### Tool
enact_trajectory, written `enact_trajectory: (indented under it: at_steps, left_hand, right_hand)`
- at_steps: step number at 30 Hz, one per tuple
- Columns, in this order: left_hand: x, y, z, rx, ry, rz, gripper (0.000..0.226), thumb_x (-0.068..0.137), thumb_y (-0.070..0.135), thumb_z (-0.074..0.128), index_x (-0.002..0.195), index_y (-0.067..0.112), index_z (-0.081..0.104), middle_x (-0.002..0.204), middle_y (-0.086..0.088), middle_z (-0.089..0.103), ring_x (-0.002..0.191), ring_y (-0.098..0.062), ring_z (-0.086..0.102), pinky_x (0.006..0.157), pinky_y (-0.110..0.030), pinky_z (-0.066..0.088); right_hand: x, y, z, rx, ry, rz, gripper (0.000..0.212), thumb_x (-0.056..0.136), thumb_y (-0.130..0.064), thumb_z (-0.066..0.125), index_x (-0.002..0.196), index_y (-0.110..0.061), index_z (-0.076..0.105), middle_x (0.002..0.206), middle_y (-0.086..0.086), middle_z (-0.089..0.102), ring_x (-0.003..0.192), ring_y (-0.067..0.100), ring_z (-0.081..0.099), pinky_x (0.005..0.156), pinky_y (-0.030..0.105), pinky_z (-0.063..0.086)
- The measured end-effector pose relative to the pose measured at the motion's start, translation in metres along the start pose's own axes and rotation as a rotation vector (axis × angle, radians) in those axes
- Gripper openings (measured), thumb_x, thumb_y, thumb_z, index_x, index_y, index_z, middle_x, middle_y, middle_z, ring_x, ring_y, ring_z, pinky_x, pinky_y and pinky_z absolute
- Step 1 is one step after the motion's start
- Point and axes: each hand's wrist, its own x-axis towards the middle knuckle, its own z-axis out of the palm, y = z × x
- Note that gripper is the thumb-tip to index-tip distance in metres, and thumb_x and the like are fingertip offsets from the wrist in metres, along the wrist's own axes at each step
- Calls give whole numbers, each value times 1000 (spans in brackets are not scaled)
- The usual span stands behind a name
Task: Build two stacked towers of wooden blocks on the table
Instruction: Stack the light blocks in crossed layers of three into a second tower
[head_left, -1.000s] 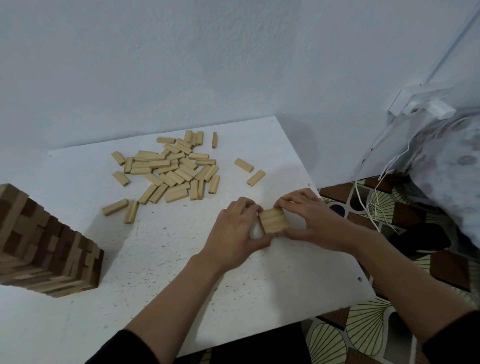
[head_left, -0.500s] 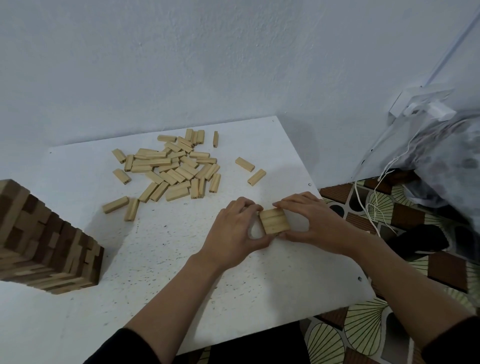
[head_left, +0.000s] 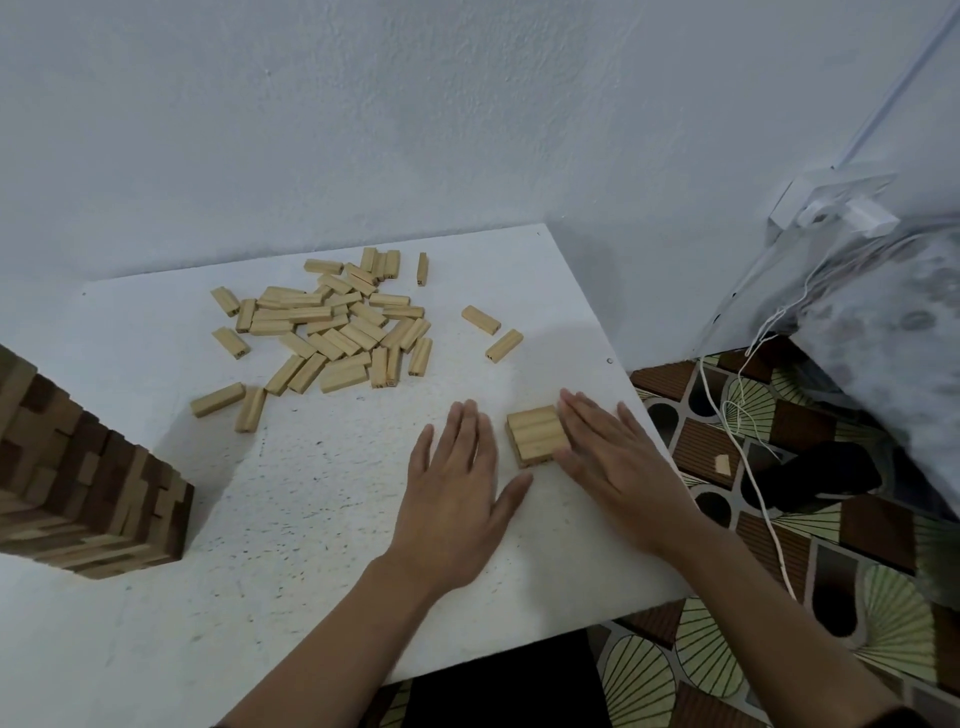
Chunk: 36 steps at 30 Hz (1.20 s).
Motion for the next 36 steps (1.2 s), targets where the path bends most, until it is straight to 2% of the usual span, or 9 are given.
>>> enact_trajectory:
  at_steps: [4, 9, 13, 18, 22, 27, 33, 36]
  left_hand:
    - [2, 10, 3, 38, 1, -32, 76, 100, 60, -5, 159, 12, -14, 168, -4, -20, 151, -18, -28, 124, -45, -15]
    - [3, 16, 8, 31, 29, -34, 72, 100, 52, -10, 161, 14, -7, 169, -2, -15, 152, -18, -26, 124, -52, -10]
    - [3, 15, 11, 25, 56, -27, 70, 103, 50, -7, 162, 13, -3, 170, -3, -9, 153, -19, -21, 124, -53, -8]
    - [1, 14, 16, 44, 100, 0, 67, 106, 46, -3, 162, 10, 7, 170, -6, 5, 156, -24, -8, 124, -58, 6]
    - [1, 14, 17, 46, 98, 31, 66, 106, 45, -4, 162, 11, 4, 170, -4, 1, 155, -25, -11, 124, -59, 3]
    - [0, 13, 18, 70, 92, 32, 66, 106, 43, -4, 161, 9, 13, 169, -6, 11, 156, -28, -1, 122, -62, 11]
    - [0, 13, 16, 75, 71, 33, 68, 104, 44, -8, 162, 10, 7, 170, -5, 6, 156, -28, -7, 123, -62, 6]
    - [1, 13, 17, 70, 68, 32, 72, 102, 46, -17, 162, 12, 4, 170, -4, 3, 156, -27, -9, 123, -61, 5]
  right_hand:
    - [-3, 0, 0, -77, -25, -26, 75, 94, -71, -6, 157, -31, -4, 165, -20, -9, 148, -8, -17, 126, 35, -6]
    - [-2, 1, 0, -91, -8, -32, 75, 96, -69, -5, 159, -29, -1, 165, -20, -6, 148, -8, -15, 126, 35, -5]
    - [-2, 2, 2, -93, 5, -30, 72, 98, -65, 0, 160, -28, 3, 166, -20, -3, 149, -8, -13, 126, 34, -4]
    - [-1, 4, 4, -98, 15, -34, 68, 100, -62, 1, 159, -29, 4, 166, -20, -1, 149, -8, -12, 126, 35, -3]
    - [0, 5, 5, -117, 23, -40, 65, 100, -60, 0, 158, -31, 3, 165, -21, -1, 150, -7, -11, 126, 35, -2]
    - [0, 6, 6, -126, 38, -45, 65, 100, -61, -2, 158, -32, 3, 165, -21, 0, 150, -6, -10, 126, 36, -1]
    - [0, 8, 7, -130, 47, -48, 66, 100, -62, -4, 159, -31, 4, 166, -20, 2, 151, -5, -9, 127, 37, 1]
    - [0, 8, 7, -129, 50, -48, 64, 101, -60, 0, 158, -31, 5, 166, -19, 2, 151, -5, -8, 127, 36, 0]
